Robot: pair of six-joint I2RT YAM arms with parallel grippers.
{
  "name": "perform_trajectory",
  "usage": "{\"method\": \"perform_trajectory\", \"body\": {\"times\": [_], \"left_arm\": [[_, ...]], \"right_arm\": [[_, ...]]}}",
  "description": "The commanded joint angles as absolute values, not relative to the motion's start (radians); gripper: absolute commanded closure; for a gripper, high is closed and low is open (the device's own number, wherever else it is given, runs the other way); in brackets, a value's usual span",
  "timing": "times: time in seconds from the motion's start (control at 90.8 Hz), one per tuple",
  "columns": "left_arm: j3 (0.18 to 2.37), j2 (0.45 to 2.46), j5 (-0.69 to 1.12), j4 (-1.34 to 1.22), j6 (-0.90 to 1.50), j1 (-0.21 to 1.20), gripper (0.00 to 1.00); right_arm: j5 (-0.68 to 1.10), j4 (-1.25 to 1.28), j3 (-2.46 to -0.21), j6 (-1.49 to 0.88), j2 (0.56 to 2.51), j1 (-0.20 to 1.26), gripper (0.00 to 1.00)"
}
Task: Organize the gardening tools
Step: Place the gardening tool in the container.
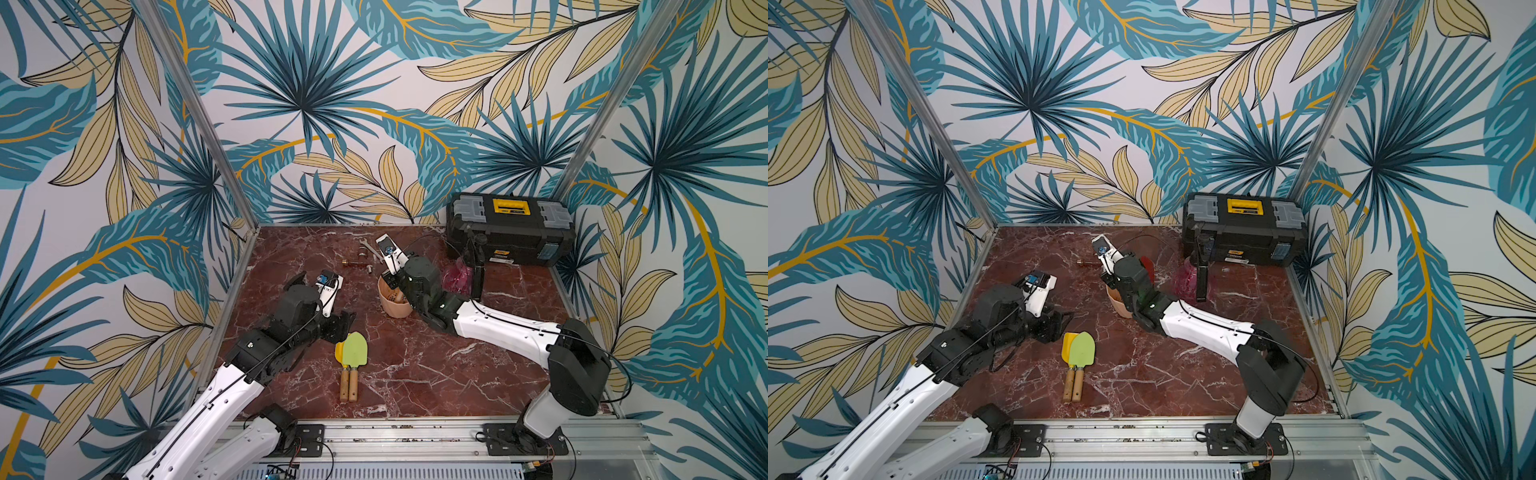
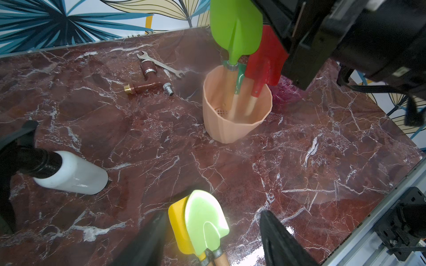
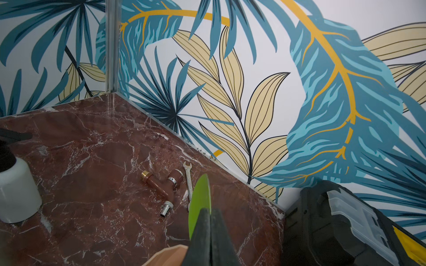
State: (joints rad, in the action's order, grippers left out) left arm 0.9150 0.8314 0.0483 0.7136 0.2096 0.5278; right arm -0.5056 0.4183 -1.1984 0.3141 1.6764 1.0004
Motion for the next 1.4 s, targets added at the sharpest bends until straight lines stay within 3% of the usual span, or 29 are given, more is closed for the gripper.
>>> {"method": "perform_trajectory", "body": {"times": [0.0, 0.462, 0.727, 0.859, 1.057, 1.387], "left_arm": [[0.903, 0.831, 0.049, 0.697, 0.209, 0.529, 0.32], [0.899, 0.828, 0.042, 0.701, 0.203, 0.529, 0.32], [0.911, 0.827, 0.04, 0.708, 0.198, 0.528, 0.32], [0.918, 0.826, 0.035, 0.715, 0.193, 0.529, 0.32], [0.929, 0.824, 0.031, 0.722, 0.192, 0.529, 0.32], [0.932, 0.825, 0.03, 0.714, 0.193, 0.529, 0.32]], "right_arm": [[-0.495, 0.51, -1.173, 0.304, 1.704, 1.008, 1.0], [-0.478, 0.527, -1.101, 0.234, 1.773, 1.008, 1.0], [-0.459, 0.488, -1.101, 0.214, 1.752, 1.009, 0.77], [-0.434, 0.442, -1.108, 0.188, 1.709, 1.009, 0.71], [-0.351, 0.097, -1.234, 0.075, 1.654, 1.009, 0.56], [-0.123, -0.137, -1.229, -0.104, 1.554, 1.009, 0.53]]}}
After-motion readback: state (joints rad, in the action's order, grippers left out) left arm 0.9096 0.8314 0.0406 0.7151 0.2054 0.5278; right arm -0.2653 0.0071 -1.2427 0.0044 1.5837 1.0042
